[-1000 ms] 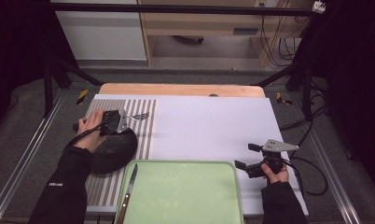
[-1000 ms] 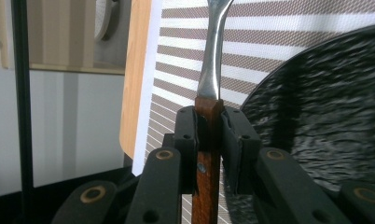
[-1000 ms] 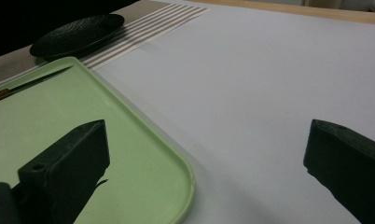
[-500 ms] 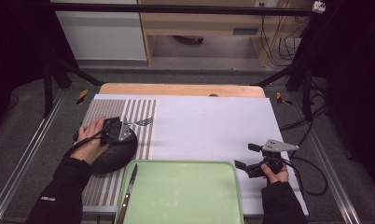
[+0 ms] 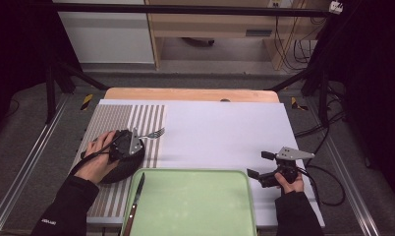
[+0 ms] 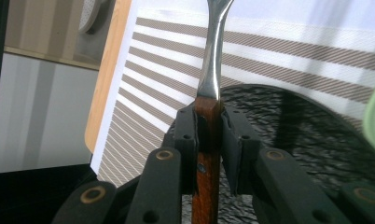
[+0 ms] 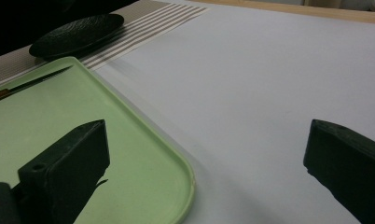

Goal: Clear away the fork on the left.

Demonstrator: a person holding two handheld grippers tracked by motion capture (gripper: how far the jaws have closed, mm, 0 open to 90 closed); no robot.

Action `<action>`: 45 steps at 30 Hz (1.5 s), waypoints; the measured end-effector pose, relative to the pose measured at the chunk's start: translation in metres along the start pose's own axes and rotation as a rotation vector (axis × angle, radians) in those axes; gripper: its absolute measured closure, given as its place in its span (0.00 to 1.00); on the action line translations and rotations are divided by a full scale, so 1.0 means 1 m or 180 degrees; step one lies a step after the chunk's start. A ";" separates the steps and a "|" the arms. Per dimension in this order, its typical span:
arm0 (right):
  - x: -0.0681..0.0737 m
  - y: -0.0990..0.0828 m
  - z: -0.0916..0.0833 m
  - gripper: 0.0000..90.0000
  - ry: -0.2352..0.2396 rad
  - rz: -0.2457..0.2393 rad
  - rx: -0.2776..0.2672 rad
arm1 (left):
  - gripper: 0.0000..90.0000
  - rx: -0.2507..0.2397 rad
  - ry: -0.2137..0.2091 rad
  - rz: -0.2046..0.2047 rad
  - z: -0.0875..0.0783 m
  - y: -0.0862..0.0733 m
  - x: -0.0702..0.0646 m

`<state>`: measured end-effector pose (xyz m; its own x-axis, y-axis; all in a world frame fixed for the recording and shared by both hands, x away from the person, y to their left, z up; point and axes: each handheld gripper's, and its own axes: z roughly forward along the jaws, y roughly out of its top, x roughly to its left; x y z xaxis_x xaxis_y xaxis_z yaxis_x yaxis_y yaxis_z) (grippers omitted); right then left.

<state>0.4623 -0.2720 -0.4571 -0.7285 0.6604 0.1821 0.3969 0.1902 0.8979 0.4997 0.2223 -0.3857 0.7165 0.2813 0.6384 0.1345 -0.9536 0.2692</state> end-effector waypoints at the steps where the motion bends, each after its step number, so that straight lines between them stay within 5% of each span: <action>1: 0.000 0.000 0.000 0.01 0.0002 0.0004 0.0002 | 0.85 -0.0023 -0.0009 -0.0040 -0.001 0.001 -0.002; 5: 0.000 0.000 0.000 0.01 -0.0004 0.0003 0.0000 | 0.85 -0.0068 -0.0042 -0.0162 -0.008 0.005 -0.008; 29: 0.000 0.000 0.000 0.01 -0.0008 0.0005 -0.0005 | 0.85 -0.0158 -0.0153 -0.0415 -0.036 0.025 -0.050; 45: 0.000 0.000 0.000 0.01 -0.0016 0.0000 -0.0002 | 0.85 -0.0276 -0.0411 -0.0737 -0.053 0.033 -0.074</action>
<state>0.4621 -0.2722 -0.4569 -0.7256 0.6641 0.1801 0.3965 0.1897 0.8982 0.4148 0.1757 -0.3859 0.7555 0.4694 0.4570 0.2498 -0.8513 0.4613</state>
